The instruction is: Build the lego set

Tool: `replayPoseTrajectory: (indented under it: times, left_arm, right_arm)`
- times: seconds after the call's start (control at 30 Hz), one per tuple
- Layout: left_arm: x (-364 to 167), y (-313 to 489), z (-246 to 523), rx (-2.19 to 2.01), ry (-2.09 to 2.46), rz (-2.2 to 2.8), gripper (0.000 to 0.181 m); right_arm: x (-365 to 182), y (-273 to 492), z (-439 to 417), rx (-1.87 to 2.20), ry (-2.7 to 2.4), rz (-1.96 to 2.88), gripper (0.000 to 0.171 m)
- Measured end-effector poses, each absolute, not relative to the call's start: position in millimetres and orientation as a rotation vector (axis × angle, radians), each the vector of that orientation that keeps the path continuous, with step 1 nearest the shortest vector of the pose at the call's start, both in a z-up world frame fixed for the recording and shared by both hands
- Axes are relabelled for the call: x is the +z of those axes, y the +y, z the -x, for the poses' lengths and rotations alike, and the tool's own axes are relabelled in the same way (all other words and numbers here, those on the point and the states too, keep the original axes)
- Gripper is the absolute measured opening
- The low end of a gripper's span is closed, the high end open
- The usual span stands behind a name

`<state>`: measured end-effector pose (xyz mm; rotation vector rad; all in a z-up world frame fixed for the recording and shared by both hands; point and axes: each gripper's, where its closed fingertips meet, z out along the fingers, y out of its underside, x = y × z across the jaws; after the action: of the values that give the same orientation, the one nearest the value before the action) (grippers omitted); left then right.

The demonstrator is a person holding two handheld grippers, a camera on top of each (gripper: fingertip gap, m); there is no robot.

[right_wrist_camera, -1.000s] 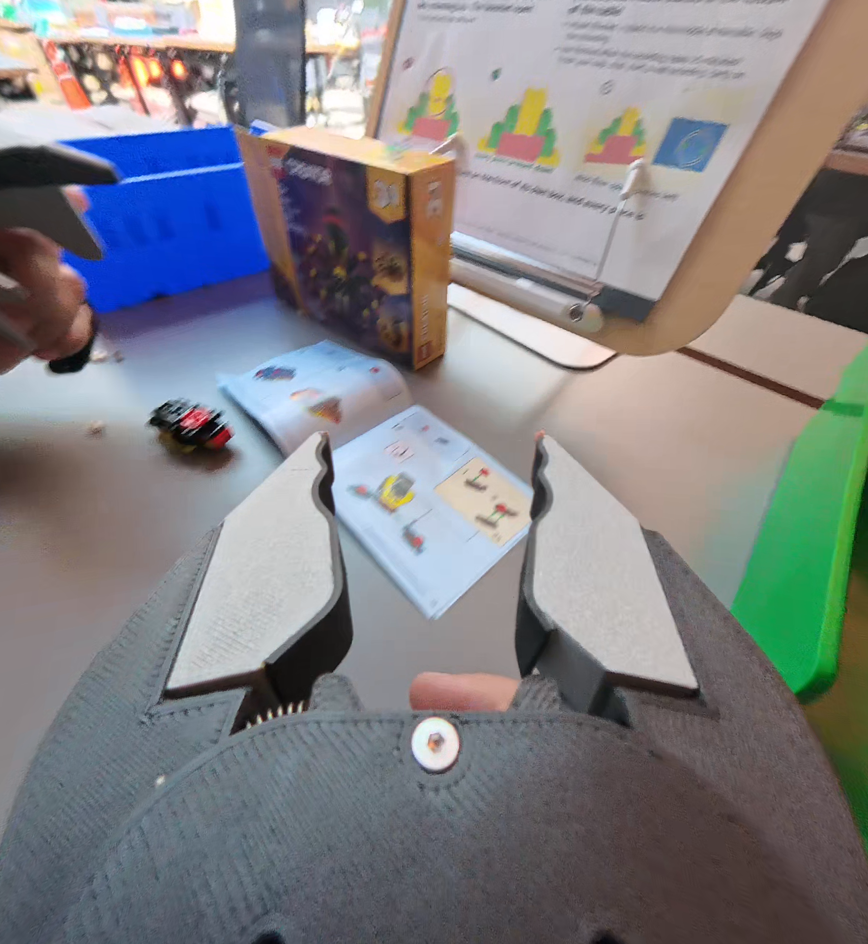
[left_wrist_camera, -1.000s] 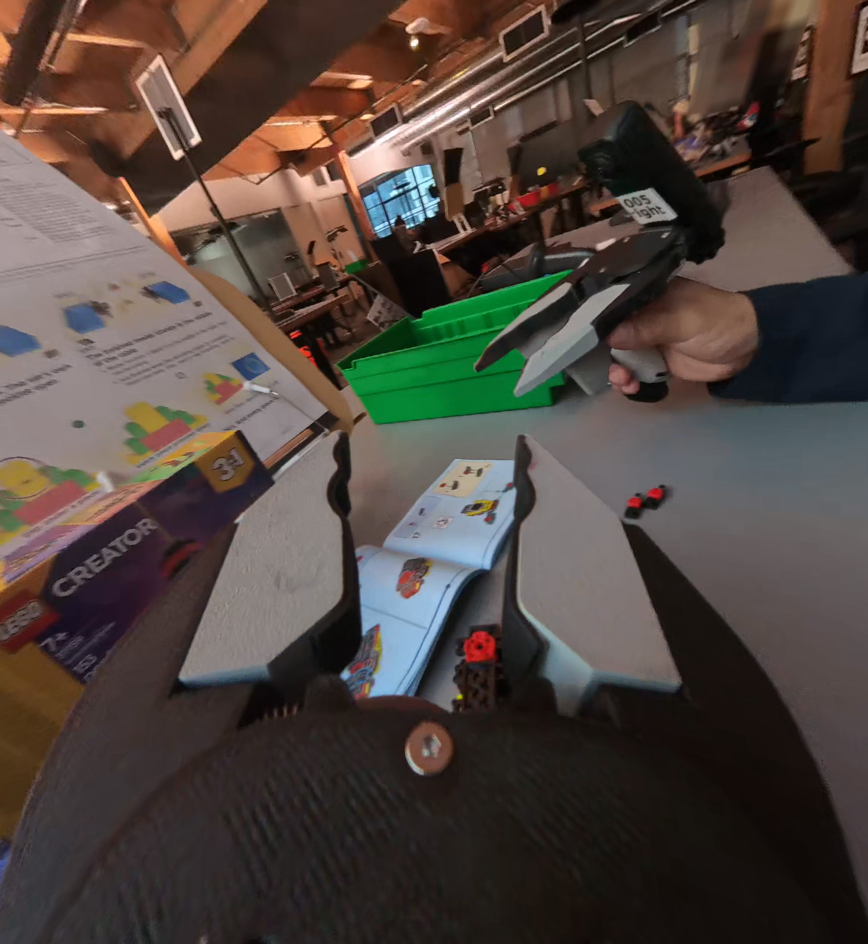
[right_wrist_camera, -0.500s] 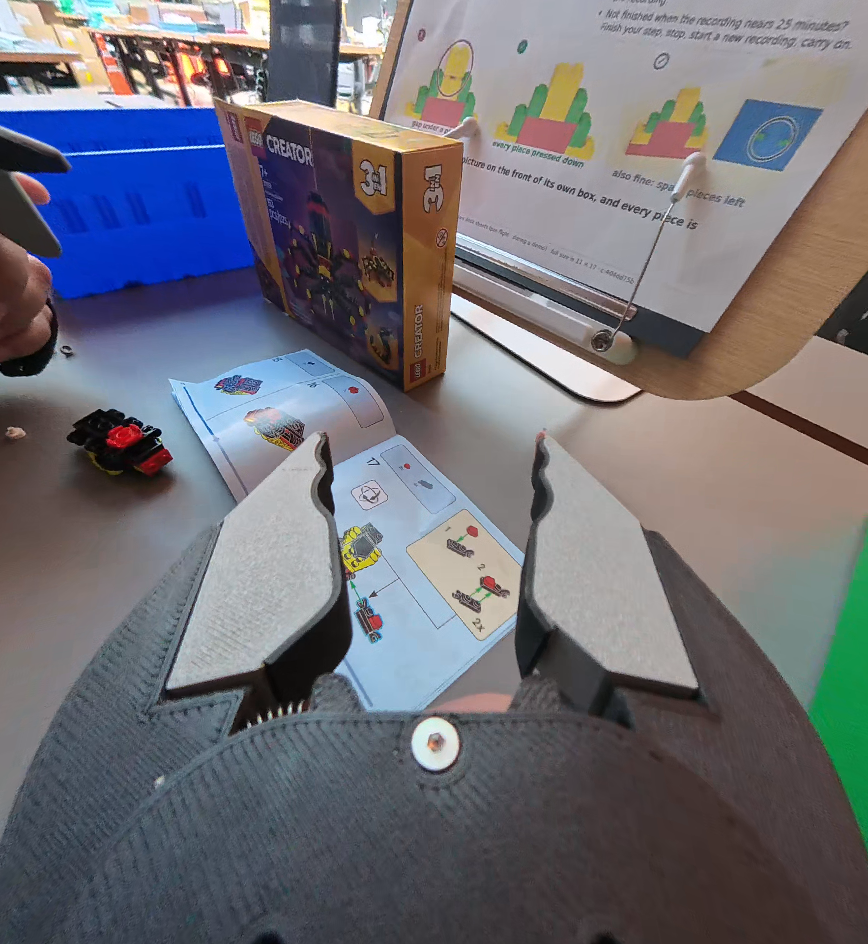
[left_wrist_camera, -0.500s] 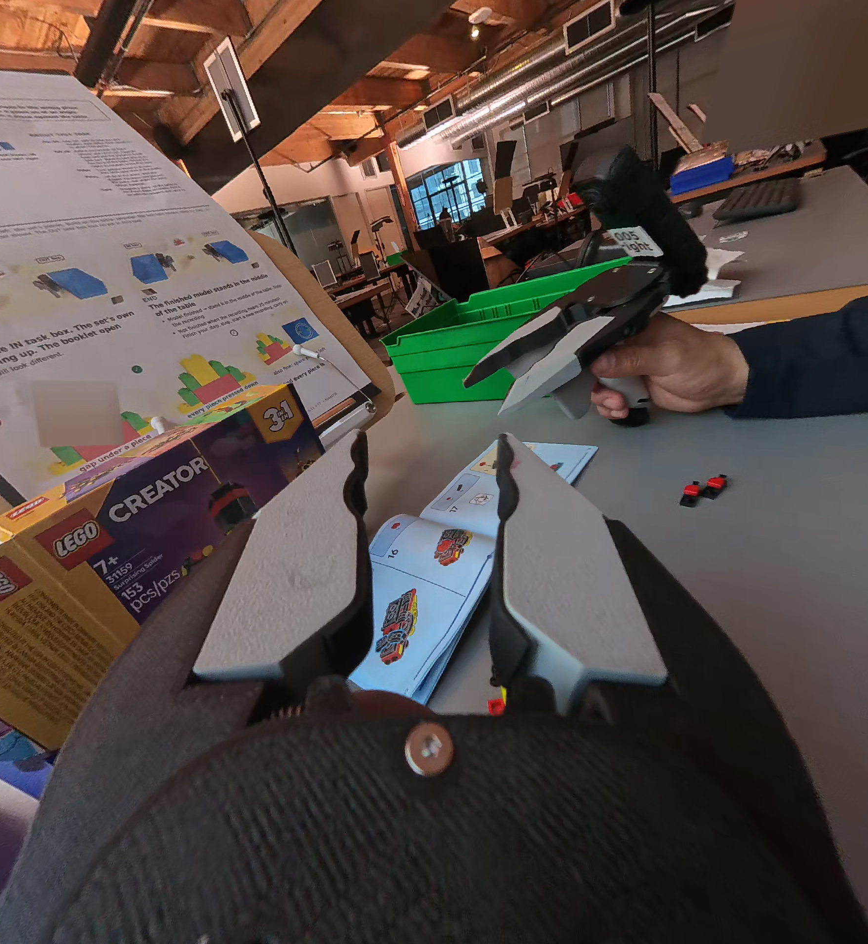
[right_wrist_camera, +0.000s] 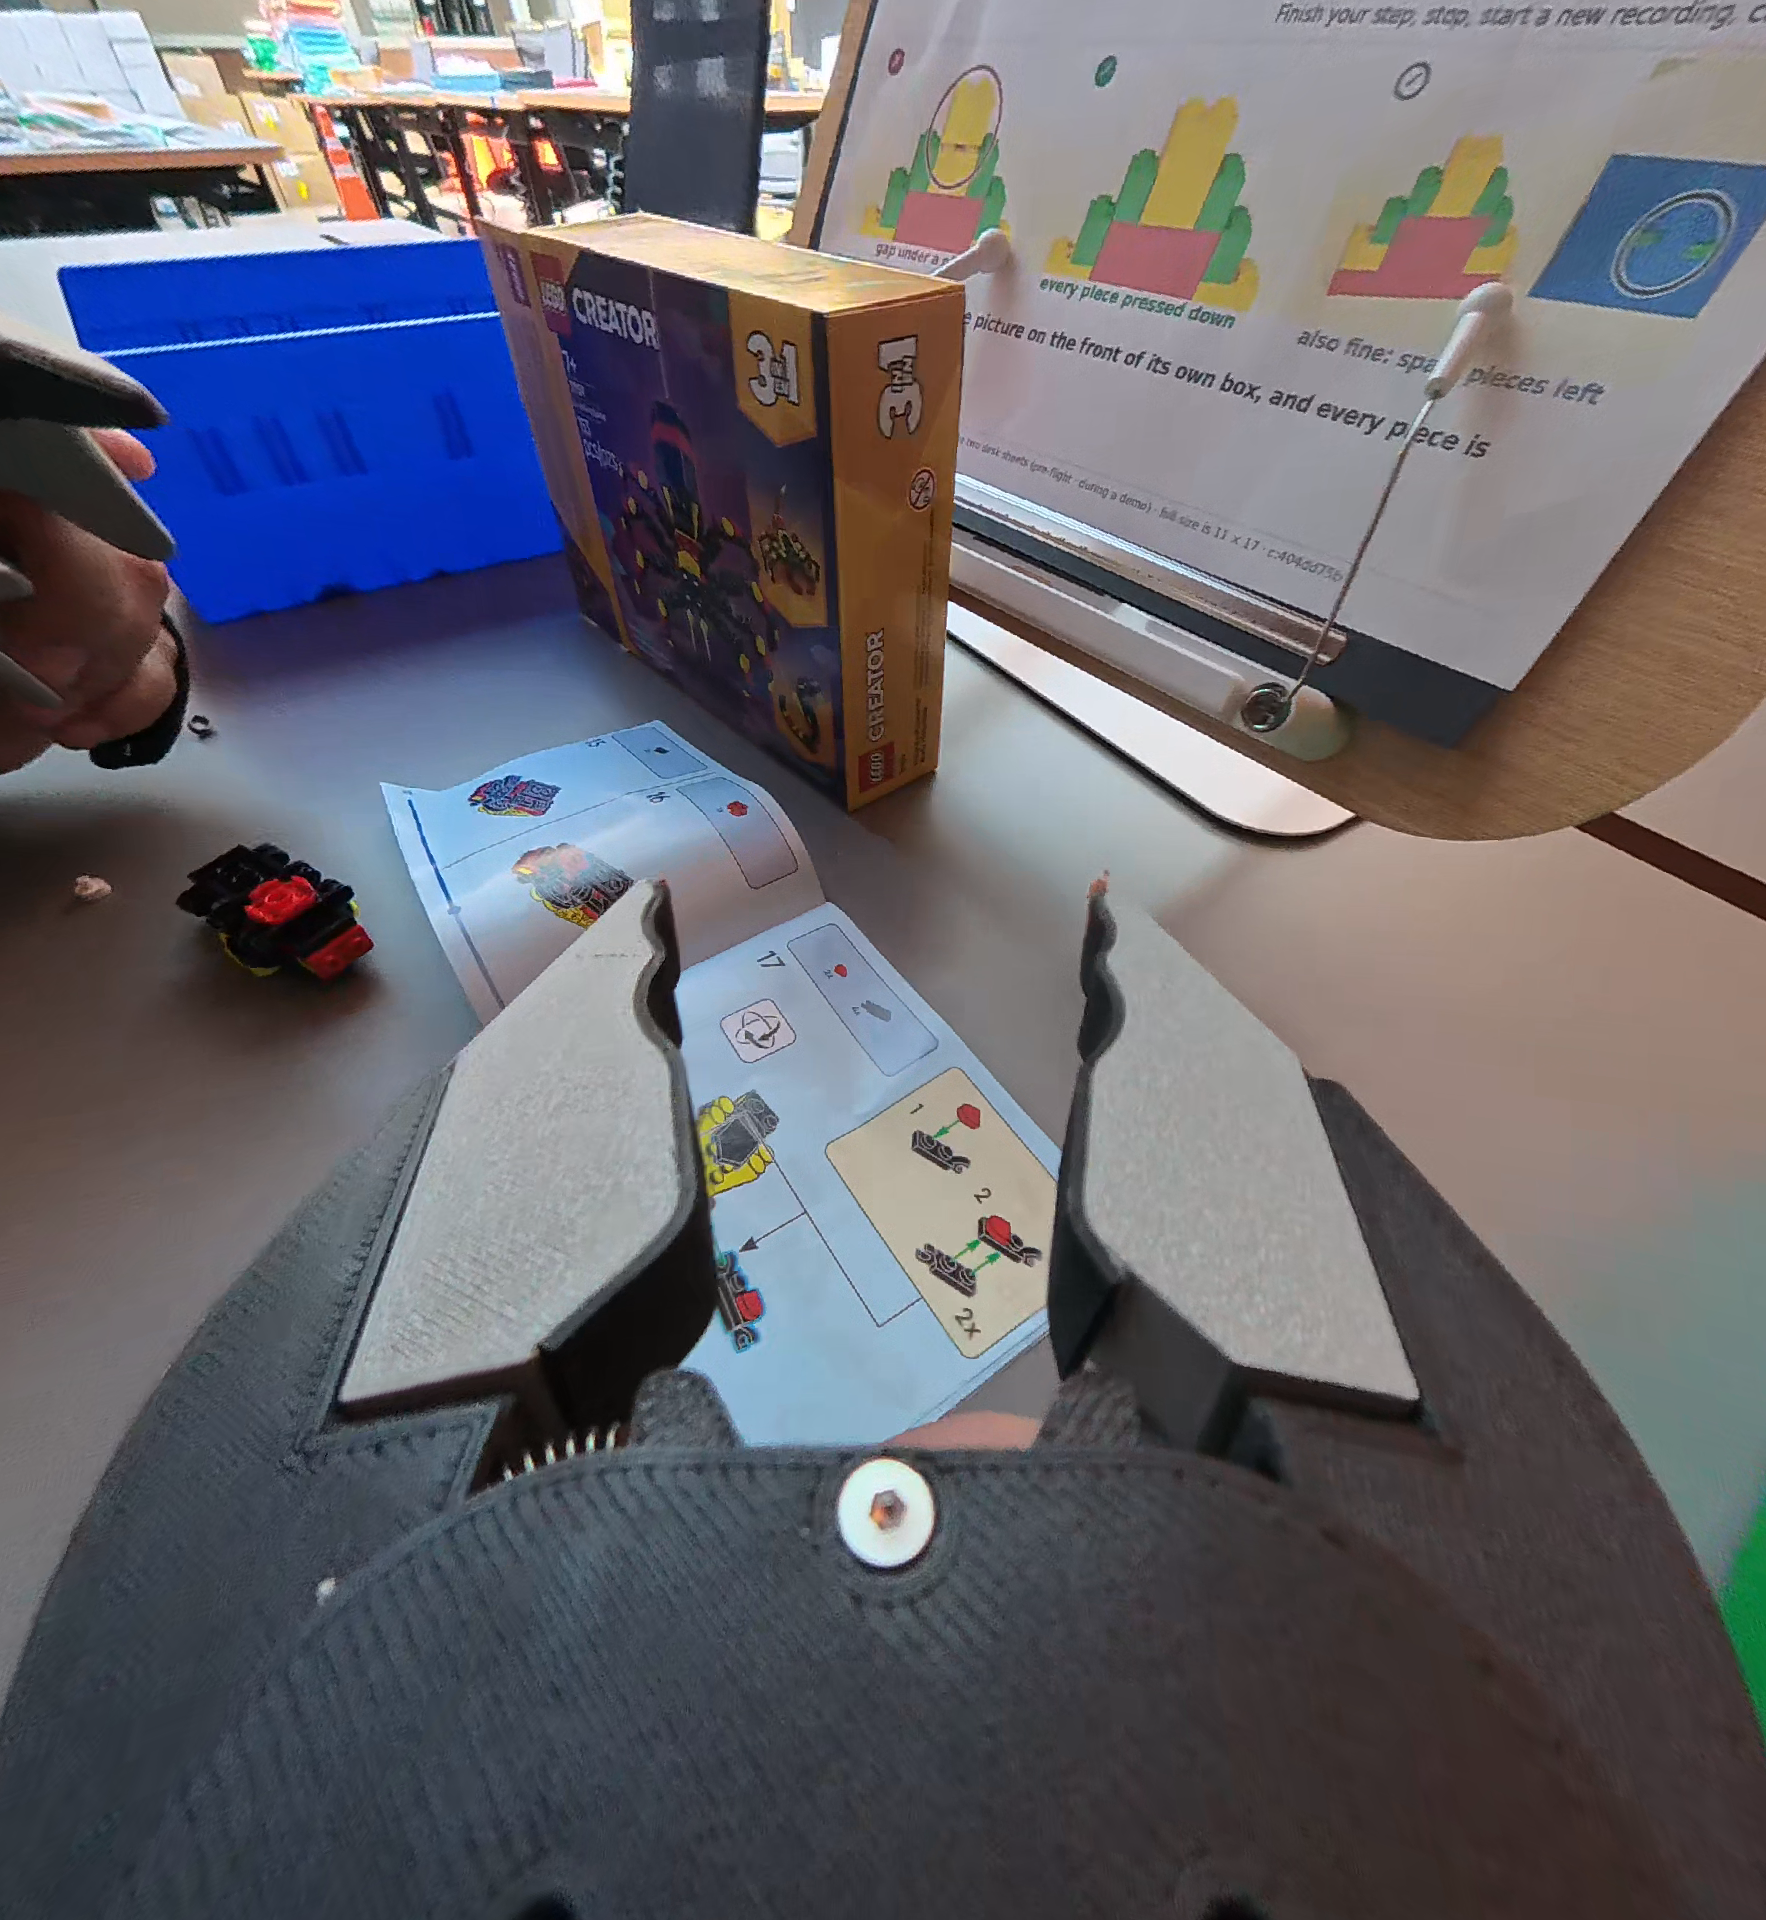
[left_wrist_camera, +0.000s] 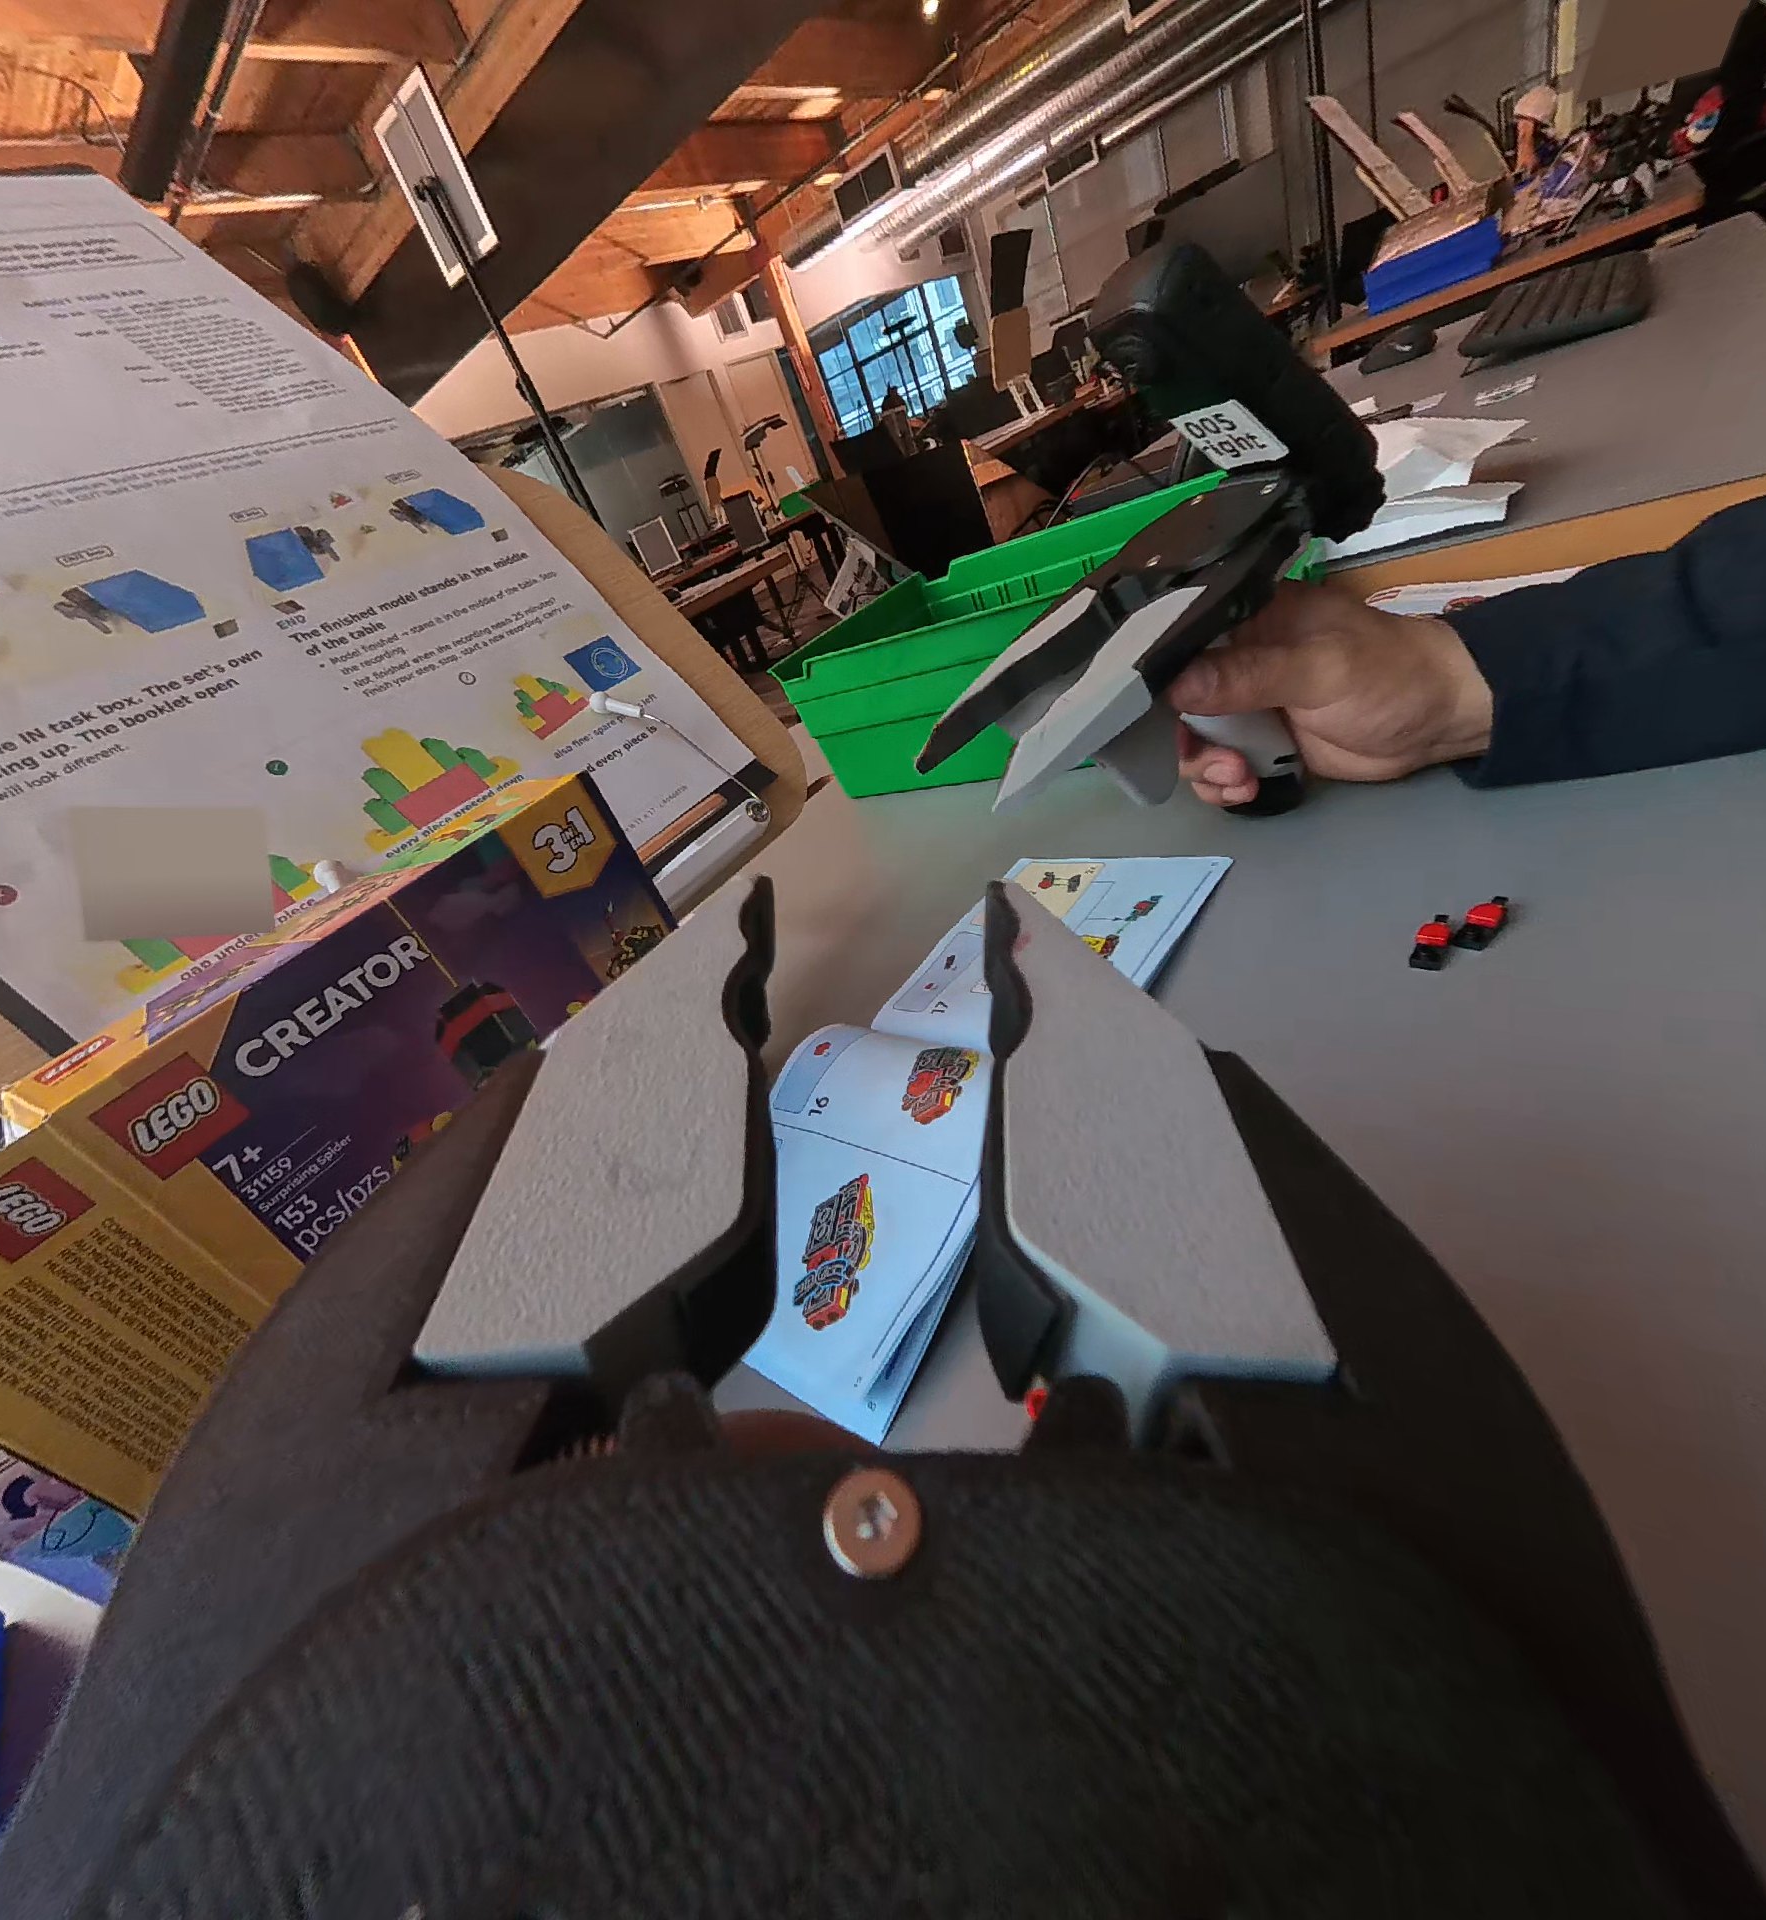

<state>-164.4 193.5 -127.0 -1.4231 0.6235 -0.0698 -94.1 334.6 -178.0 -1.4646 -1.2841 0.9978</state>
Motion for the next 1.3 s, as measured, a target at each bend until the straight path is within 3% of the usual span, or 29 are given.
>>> replayPoseTrajectory:
  times: [0.13, 0.27, 0.4, 0.6, 0.73, 1.3]
  left_arm:
    - [-123, 190, 169, -0.056, 0.627, 1.397, 0.039]
    - [-120, 189, 173, -0.090, 0.606, 1.397, 0.051]
    - [-122, 191, 174, -0.068, 0.609, 1.403, 0.051]
    - [-127, 191, 170, -0.031, 0.660, 1.414, 0.051]
    - [-126, 192, 175, -0.015, 0.638, 1.415, 0.050]
    - [-132, 194, 175, -0.010, 0.652, 1.431, 0.043]
  right_arm:
    - [-179, 326, 97, 1.014, -1.343, 1.425, 0.076]
    - [-182, 322, 100, 0.976, -1.386, 1.409, 0.081]
    - [-186, 322, 102, 0.950, -1.406, 1.420, 0.079]
    - [-192, 321, 104, 0.996, -1.439, 1.473, 0.090]
    - [-181, 322, 100, 1.028, -1.384, 1.419, 0.083]
    - [-181, 322, 100, 1.047, -1.383, 1.431, 0.082]
